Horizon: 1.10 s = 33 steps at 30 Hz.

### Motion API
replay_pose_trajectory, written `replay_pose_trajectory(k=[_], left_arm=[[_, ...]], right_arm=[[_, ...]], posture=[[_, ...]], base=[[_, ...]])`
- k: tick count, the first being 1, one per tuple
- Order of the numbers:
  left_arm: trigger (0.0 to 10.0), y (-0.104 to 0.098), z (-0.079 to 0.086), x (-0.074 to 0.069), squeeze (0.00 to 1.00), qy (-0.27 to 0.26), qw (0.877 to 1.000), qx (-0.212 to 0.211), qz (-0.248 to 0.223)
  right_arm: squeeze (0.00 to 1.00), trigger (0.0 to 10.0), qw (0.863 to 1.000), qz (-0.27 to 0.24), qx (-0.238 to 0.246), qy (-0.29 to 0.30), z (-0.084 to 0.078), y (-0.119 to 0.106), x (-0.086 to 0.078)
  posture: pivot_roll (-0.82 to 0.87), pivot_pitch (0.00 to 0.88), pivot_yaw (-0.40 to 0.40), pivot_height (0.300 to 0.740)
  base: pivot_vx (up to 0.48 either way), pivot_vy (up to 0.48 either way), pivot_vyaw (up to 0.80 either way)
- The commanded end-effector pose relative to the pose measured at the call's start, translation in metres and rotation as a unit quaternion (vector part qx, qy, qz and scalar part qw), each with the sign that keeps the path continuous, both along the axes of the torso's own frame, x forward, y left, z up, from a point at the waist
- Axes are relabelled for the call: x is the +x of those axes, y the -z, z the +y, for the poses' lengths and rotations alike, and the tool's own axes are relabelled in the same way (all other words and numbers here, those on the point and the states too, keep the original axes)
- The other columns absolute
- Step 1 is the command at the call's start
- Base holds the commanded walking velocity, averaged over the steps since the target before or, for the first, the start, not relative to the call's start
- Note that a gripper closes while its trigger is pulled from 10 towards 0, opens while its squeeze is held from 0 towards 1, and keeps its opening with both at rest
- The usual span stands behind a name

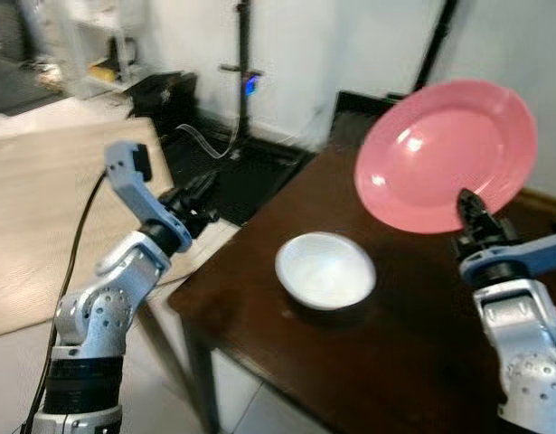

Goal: Setting the table

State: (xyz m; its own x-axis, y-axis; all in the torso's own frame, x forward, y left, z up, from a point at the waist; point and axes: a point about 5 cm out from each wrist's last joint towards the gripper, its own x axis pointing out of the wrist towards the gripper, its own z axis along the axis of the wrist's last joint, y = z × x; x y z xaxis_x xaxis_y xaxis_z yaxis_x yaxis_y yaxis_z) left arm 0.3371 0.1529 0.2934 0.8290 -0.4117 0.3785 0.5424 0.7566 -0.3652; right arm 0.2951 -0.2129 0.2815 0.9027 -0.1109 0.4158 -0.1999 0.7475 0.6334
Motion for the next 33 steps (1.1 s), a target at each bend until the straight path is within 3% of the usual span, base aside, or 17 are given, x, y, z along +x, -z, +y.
replay_pose_trajectory(k=[1,14,21,23,28,29,33], left_arm=[[10.0,0.005,-0.002,0.000,0.00,0.001,1.000,0.004,0.008],[10.0,0.005,-0.007,-0.003,0.00,0.025,1.000,-0.002,0.002],[10.0,0.006,-0.009,-0.005,0.00,0.042,0.999,0.007,0.005],[10.0,0.010,-0.007,-0.008,0.00,0.048,0.998,0.045,0.014],[10.0,0.022,0.001,-0.019,0.00,0.042,0.986,0.158,0.008],[10.0,0.023,0.002,-0.021,0.00,0.043,0.985,0.167,0.010],[10.0,0.028,0.006,-0.027,0.00,0.045,0.982,0.182,0.013]], right_arm=[[0.00,10.0,1.000,-0.002,-0.008,0.010,-0.003,0.000,-0.002],[0.00,10.0,1.000,-0.002,-0.022,0.013,0.000,-0.001,-0.003],[0.00,10.0,0.998,0.002,-0.059,0.022,0.002,-0.002,-0.006],[0.00,10.0,0.995,0.024,-0.092,0.039,-0.001,0.000,-0.009],[0.00,10.0,0.999,0.026,0.044,0.018,-0.021,0.000,-0.028],[0.00,10.0,0.998,0.032,0.056,0.010,-0.024,0.002,-0.034],[0.00,10.0,0.997,0.064,0.030,0.025,-0.034,0.011,-0.051]], posture=[[0.05,0.111,0.011,0.740],[0.04,0.115,0.010,0.740],[0.04,0.117,0.012,0.740],[0.04,0.122,0.004,0.740],[0.03,0.127,-0.006,0.740],[0.03,0.129,-0.007,0.740],[0.02,0.132,-0.010,0.740]], base=[[0.274,-0.281,-0.76],[0.000,0.000,0.00],[0.000,0.000,0.00],[0.000,0.000,0.00],[0.000,0.000,0.00],[0.000,0.000,0.00],[0.000,0.000,0.00]])
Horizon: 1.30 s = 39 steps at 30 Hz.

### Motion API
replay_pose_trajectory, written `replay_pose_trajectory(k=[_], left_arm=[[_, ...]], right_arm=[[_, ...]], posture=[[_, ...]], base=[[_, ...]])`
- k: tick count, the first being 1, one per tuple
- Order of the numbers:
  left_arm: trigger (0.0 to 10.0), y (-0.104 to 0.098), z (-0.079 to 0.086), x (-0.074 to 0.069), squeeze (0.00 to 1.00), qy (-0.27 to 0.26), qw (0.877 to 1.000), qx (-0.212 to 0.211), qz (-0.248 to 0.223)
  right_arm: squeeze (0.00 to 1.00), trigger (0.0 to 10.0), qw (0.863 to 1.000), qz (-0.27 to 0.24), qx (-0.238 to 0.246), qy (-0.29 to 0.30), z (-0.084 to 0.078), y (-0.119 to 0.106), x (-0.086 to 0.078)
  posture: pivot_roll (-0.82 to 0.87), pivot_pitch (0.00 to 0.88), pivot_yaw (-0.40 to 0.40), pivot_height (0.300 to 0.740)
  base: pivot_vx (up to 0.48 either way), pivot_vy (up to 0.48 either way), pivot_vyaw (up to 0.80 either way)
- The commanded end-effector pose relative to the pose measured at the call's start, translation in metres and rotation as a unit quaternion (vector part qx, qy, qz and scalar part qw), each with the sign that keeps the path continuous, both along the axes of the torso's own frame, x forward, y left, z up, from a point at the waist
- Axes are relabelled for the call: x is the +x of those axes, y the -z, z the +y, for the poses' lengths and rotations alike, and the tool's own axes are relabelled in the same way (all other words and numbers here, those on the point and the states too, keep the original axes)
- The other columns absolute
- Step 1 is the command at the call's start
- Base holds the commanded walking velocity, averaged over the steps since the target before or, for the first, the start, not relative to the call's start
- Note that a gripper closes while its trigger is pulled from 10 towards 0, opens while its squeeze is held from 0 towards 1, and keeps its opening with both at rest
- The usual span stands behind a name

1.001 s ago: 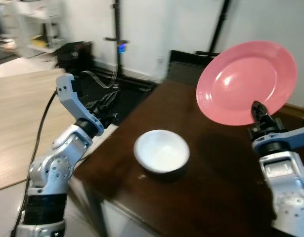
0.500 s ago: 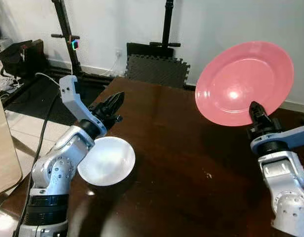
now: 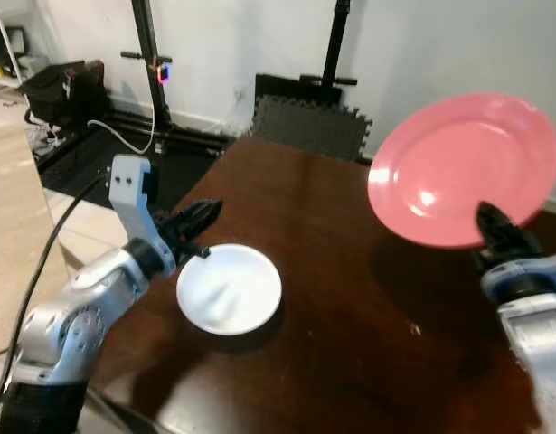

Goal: Setting the table

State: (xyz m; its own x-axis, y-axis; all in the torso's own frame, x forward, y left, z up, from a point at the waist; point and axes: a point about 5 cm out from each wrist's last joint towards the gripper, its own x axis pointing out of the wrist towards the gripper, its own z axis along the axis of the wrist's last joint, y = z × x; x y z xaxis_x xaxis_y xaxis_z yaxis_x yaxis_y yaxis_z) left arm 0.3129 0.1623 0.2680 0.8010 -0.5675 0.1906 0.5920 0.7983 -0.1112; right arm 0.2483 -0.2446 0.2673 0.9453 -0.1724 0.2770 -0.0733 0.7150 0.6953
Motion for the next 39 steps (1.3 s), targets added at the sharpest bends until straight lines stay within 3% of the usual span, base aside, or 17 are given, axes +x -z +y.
replay_pose_trajectory(k=[1,5,13,22,28,29,30,31,32,33,37,39], left_arm=[[10.0,0.005,-0.003,-0.004,0.00,0.010,1.000,0.017,0.005],[10.0,0.009,-0.005,-0.005,0.00,0.013,1.000,0.022,0.009],[10.0,0.010,-0.013,0.000,0.00,0.028,0.999,0.036,0.005],[10.0,0.009,-0.017,-0.001,0.00,0.032,0.999,0.036,0.002],[10.0,0.009,-0.015,-0.004,0.00,0.024,0.999,0.034,0.000],[10.0,0.010,-0.014,-0.005,0.00,0.021,0.999,0.032,-0.001],[10.0,0.010,-0.014,-0.005,0.00,0.021,0.999,0.032,-0.001],[10.0,0.011,-0.015,-0.005,0.00,0.021,0.999,0.031,-0.001],[10.0,0.011,-0.015,-0.005,0.00,0.021,0.999,0.031,-0.001],[10.0,0.011,-0.015,-0.005,0.00,0.021,0.999,0.031,0.000],[10.0,0.011,-0.018,-0.005,0.00,0.024,0.999,0.031,-0.001],[10.0,0.010,-0.019,-0.005,0.00,0.026,0.999,0.031,-0.002]], right_arm=[[0.00,10.0,1.000,0.011,-0.005,0.017,-0.007,0.002,-0.010],[0.00,10.0,0.997,0.054,0.034,0.052,-0.026,0.023,-0.034],[0.00,10.0,0.981,0.155,0.110,-0.028,-0.004,0.064,-0.037],[0.00,10.0,0.961,0.231,0.086,-0.128,0.021,0.081,-0.030],[0.00,10.0,0.951,0.273,0.076,-0.125,0.025,0.092,-0.023],[0.31,10.0,0.947,0.284,0.085,-0.125,0.024,0.096,-0.023],[0.44,10.0,0.945,0.287,0.086,-0.133,0.026,0.097,-0.022],[0.65,10.0,0.944,0.287,0.085,-0.142,0.029,0.098,-0.021],[0.65,10.0,0.944,0.287,0.085,-0.142,0.029,0.098,-0.021],[1.00,10.0,0.942,0.288,0.082,-0.151,0.032,0.099,-0.021],[1.00,10.0,0.940,0.290,0.079,-0.160,0.037,0.103,-0.018],[1.00,10.0,0.946,0.276,0.072,-0.153,0.035,0.098,-0.015]], posture=[[0.01,0.133,-0.008,0.740],[-0.02,0.129,0.004,0.740],[-0.04,0.132,0.025,0.740],[-0.03,0.136,0.010,0.740],[-0.01,0.133,-0.005,0.740],[-0.01,0.133,-0.008,0.740],[-0.01,0.132,-0.009,0.740],[-0.01,0.132,-0.009,0.740],[-0.01,0.132,-0.009,0.740],[-0.01,0.130,-0.008,0.740],[0.00,0.126,-0.006,0.740],[0.00,0.123,-0.003,0.740]], base=[[0.000,0.000,0.00],[0.000,0.000,0.00],[0.000,0.000,0.00],[0.000,0.000,0.00],[0.000,0.000,0.00],[0.000,0.000,0.00],[0.000,0.000,0.00],[0.000,0.000,0.00],[0.000,0.000,0.00],[0.000,0.000,0.00],[0.000,0.000,0.00],[0.000,0.000,0.00]])
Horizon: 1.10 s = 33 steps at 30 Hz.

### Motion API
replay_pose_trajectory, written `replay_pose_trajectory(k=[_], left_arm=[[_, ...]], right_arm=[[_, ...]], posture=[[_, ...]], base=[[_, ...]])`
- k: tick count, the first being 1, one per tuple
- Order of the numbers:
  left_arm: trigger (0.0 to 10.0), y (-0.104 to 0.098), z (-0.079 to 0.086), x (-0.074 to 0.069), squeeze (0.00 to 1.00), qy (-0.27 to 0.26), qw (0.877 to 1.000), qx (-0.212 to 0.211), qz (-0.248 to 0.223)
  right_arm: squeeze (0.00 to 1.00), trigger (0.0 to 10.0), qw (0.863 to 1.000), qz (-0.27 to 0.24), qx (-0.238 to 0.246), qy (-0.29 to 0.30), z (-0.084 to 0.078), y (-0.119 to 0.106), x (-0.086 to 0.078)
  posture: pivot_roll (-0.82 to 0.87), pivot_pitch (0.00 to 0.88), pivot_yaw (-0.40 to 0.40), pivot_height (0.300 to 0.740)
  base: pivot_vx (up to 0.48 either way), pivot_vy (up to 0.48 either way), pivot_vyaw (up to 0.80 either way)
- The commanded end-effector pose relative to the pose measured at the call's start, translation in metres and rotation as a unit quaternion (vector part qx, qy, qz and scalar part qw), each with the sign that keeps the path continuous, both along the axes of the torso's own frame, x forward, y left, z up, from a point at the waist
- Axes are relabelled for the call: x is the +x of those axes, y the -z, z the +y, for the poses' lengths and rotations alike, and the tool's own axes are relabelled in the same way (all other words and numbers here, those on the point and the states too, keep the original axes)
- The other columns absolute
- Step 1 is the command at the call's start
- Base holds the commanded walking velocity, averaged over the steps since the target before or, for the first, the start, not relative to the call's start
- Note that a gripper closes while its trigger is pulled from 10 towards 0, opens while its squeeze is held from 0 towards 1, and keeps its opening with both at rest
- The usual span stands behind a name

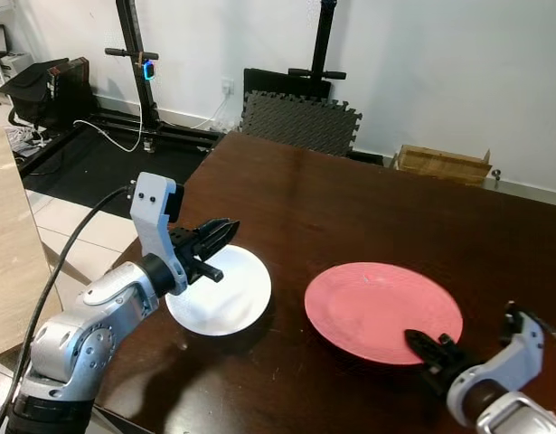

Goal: Setting the table

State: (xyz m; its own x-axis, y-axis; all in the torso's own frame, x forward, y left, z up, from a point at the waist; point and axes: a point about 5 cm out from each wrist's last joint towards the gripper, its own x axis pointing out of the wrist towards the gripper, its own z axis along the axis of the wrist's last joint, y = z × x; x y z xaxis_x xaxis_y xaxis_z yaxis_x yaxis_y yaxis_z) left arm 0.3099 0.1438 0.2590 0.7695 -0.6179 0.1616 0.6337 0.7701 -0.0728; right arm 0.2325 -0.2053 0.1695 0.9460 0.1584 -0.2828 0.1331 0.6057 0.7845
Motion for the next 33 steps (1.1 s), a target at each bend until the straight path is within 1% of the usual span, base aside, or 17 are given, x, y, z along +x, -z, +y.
replay_pose_trajectory(k=[1,5,9,10,11,12,13,15,18,19,20,24,25,30,31,32,33], left_arm=[[10.0,0.001,-0.001,-0.002,0.00,-0.001,1.000,0.007,-0.002],[10.0,0.001,-0.003,-0.003,0.00,0.003,1.000,0.007,-0.002],[10.0,0.001,-0.004,-0.002,0.00,0.005,1.000,0.007,-0.003],[10.0,0.001,-0.004,-0.002,0.00,0.006,1.000,0.007,-0.003],[10.0,0.000,-0.005,-0.002,0.00,0.006,1.000,0.006,-0.003],[10.0,0.000,-0.005,-0.002,0.00,0.007,1.000,0.006,-0.004],[10.0,0.000,-0.005,-0.002,0.00,0.007,1.000,0.006,-0.004],[10.0,0.000,-0.005,-0.002,0.00,0.008,1.000,0.005,-0.004],[10.0,0.000,-0.006,-0.001,0.00,0.010,1.000,0.005,-0.004],[10.0,0.000,-0.006,-0.001,0.00,0.010,1.000,0.005,-0.004],[10.0,0.000,-0.006,-0.001,0.00,0.010,1.000,0.005,-0.004],[10.0,0.000,-0.006,-0.001,0.00,0.011,1.000,0.005,-0.004],[10.0,0.000,-0.006,-0.001,0.00,0.011,1.000,0.005,-0.004],[10.0,0.000,-0.006,0.000,0.00,0.011,1.000,0.006,-0.005],[10.0,-0.001,-0.006,0.000,0.00,0.007,1.000,0.005,-0.007],[10.0,-0.001,-0.005,0.001,0.00,0.000,1.000,0.000,-0.008],[10.0,-0.001,-0.004,0.003,0.00,-0.009,1.000,-0.006,-0.005]], right_arm=[[1.00,10.0,1.000,-0.003,-0.007,0.010,-0.004,0.000,0.001],[1.00,10.0,0.998,-0.031,-0.051,0.024,-0.012,-0.011,0.004],[1.00,10.0,0.997,-0.035,-0.065,0.025,-0.014,-0.014,0.003],[0.64,10.0,0.995,-0.032,-0.092,0.017,-0.015,-0.015,0.002],[0.02,10.0,0.993,-0.029,-0.114,0.015,-0.015,-0.015,0.000],[0.00,10.0,0.991,-0.027,-0.134,0.012,-0.016,-0.015,-0.001],[0.00,10.0,0.991,-0.027,-0.134,0.012,-0.016,-0.015,-0.001],[0.00,10.0,0.984,-0.017,-0.176,0.013,-0.019,-0.014,-0.005],[0.00,10.0,0.975,-0.008,-0.219,0.026,-0.025,-0.014,-0.009],[0.00,10.0,0.975,-0.008,-0.219,0.026,-0.025,-0.014,-0.009],[0.00,10.0,0.965,-0.003,-0.260,0.030,-0.029,-0.014,-0.011],[0.00,10.0,0.959,-0.002,-0.283,0.036,-0.034,-0.015,-0.015],[0.00,10.0,0.950,0.002,-0.311,0.038,-0.038,-0.016,-0.020],[0.00,10.0,0.939,0.006,-0.339,0.051,-0.044,-0.018,-0.025],[0.00,10.0,0.917,-0.018,-0.391,0.077,-0.052,-0.028,-0.026],[0.00,10.0,0.899,-0.078,-0.411,0.132,-0.057,-0.052,-0.022],[0.00,10.0,0.881,-0.142,-0.415,0.179,-0.057,-0.076,-0.019]], posture=[[0.00,0.123,-0.003,0.740],[-0.01,0.119,-0.001,0.740],[-0.01,0.116,0.003,0.740],[-0.01,0.116,0.003,0.740],[-0.01,0.115,0.004,0.740],[-0.01,0.115,0.004,0.740],[-0.01,0.115,0.004,0.740],[-0.01,0.116,0.005,0.740],[-0.02,0.118,0.006,0.740],[-0.02,0.118,0.006,0.740],[-0.02,0.119,0.008,0.740],[-0.02,0.121,0.009,0.740],[-0.02,0.121,0.007,0.740],[-0.02,0.121,0.007,0.740],[-0.02,0.121,0.008,0.740],[-0.03,0.120,0.013,0.740],[-0.03,0.119,0.018,0.740]], base=[[0.000,0.000,0.00],[0.000,0.000,0.00],[0.000,0.000,0.00],[0.000,0.000,0.00],[0.000,0.000,0.00],[0.000,0.000,0.00],[0.000,0.000,0.00],[0.000,0.000,0.00],[0.000,0.000,0.00],[0.000,0.000,0.00],[0.000,0.000,0.00],[0.000,0.000,0.00],[0.000,0.000,0.00],[0.000,0.000,0.00],[0.000,0.000,0.00],[0.000,0.000,0.00],[0.000,0.000,0.00]])
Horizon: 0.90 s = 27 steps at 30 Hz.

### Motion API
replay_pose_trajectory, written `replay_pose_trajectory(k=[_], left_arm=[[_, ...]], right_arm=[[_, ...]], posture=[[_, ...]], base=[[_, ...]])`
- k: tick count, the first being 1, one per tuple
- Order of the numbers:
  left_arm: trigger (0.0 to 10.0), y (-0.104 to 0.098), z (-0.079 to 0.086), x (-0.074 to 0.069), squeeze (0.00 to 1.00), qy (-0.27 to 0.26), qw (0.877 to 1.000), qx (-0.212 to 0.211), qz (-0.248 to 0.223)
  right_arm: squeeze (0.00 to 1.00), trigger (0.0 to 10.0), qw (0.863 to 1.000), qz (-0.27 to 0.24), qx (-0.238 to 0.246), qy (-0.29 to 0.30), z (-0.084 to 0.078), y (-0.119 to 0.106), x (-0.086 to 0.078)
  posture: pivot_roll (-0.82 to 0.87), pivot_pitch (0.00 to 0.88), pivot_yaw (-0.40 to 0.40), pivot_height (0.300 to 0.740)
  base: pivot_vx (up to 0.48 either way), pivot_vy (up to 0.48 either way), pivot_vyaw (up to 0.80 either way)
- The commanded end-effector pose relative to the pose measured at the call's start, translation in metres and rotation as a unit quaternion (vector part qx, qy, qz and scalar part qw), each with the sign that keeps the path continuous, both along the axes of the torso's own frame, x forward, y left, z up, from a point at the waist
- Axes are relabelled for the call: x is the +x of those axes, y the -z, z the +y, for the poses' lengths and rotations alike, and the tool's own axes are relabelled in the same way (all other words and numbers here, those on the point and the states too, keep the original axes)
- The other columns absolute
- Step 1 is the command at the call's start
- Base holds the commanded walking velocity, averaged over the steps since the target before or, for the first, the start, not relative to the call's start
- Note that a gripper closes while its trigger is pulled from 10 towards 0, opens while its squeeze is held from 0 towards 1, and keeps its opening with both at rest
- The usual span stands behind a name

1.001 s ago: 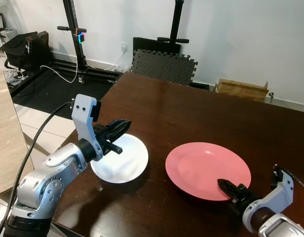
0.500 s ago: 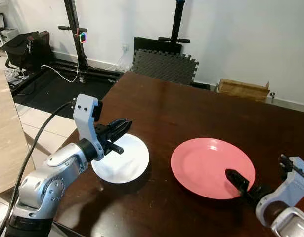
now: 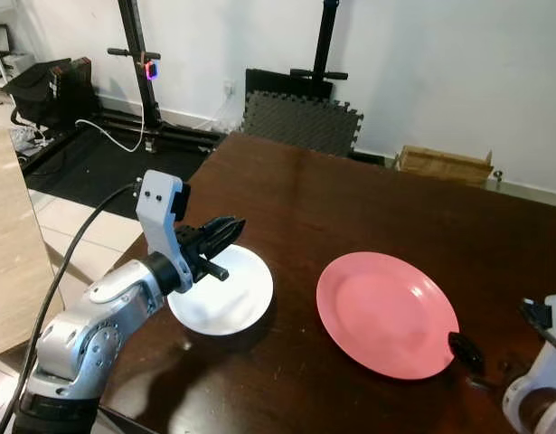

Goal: Setting the table

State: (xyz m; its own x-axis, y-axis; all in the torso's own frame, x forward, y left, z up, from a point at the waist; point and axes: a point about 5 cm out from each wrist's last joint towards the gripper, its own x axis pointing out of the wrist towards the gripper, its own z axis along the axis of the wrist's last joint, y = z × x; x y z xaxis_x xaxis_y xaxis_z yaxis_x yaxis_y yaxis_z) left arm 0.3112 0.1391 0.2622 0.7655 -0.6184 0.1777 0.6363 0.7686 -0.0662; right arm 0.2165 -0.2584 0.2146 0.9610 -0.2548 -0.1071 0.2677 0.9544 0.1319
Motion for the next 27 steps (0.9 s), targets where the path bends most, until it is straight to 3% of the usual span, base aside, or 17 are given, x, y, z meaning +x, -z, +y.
replay_pose_trajectory(k=[1,3,4,5,8,12,20,27], left_arm=[[10.0,0.002,0.001,0.004,0.00,-0.019,1.000,-0.010,0.004],[10.0,0.002,0.000,0.008,0.00,-0.035,0.999,-0.019,0.007],[10.0,0.002,0.000,0.008,0.00,-0.035,0.999,-0.019,0.007],[10.0,0.002,-0.003,0.010,0.00,-0.039,0.999,-0.024,0.005],[10.0,0.001,-0.005,0.011,0.00,-0.054,0.998,-0.024,-0.002],[10.0,-0.003,0.000,0.012,0.00,-0.088,0.995,-0.032,-0.012],[10.0,-0.002,0.008,0.011,0.00,-0.121,0.992,-0.032,-0.015],[10.0,-0.001,0.010,0.012,0.00,-0.134,0.990,-0.035,-0.012]], right_arm=[[0.00,10.0,0.985,-0.162,-0.036,0.037,0.000,-0.051,-0.001],[0.00,10.0,0.971,-0.234,-0.032,0.030,0.011,-0.071,0.006],[0.00,10.0,0.971,-0.234,-0.032,0.030,0.011,-0.071,0.006],[0.00,10.0,0.965,-0.263,0.017,0.015,0.024,-0.074,0.019],[0.00,10.0,0.957,-0.282,0.067,-0.002,0.039,-0.075,0.032],[0.00,10.0,0.943,-0.297,0.140,-0.059,0.073,-0.078,0.054],[0.00,10.0,0.947,-0.283,0.135,-0.068,0.085,-0.070,0.069],[0.00,10.0,0.948,-0.280,0.143,-0.059,0.083,-0.064,0.075]], posture=[[-0.03,0.119,0.018,0.740],[-0.03,0.114,0.026,0.740],[-0.03,0.114,0.026,0.740],[-0.02,0.105,0.033,0.740],[-0.01,0.100,0.033,0.740],[0.03,0.089,0.019,0.740],[0.05,0.085,0.001,0.740],[0.05,0.087,-0.001,0.740]], base=[[0.000,0.000,0.00],[0.000,0.000,0.00],[0.000,0.000,0.00],[0.000,0.000,0.00],[0.000,0.000,0.00],[0.000,0.000,0.00],[0.000,0.000,0.00],[0.000,0.000,0.00]])
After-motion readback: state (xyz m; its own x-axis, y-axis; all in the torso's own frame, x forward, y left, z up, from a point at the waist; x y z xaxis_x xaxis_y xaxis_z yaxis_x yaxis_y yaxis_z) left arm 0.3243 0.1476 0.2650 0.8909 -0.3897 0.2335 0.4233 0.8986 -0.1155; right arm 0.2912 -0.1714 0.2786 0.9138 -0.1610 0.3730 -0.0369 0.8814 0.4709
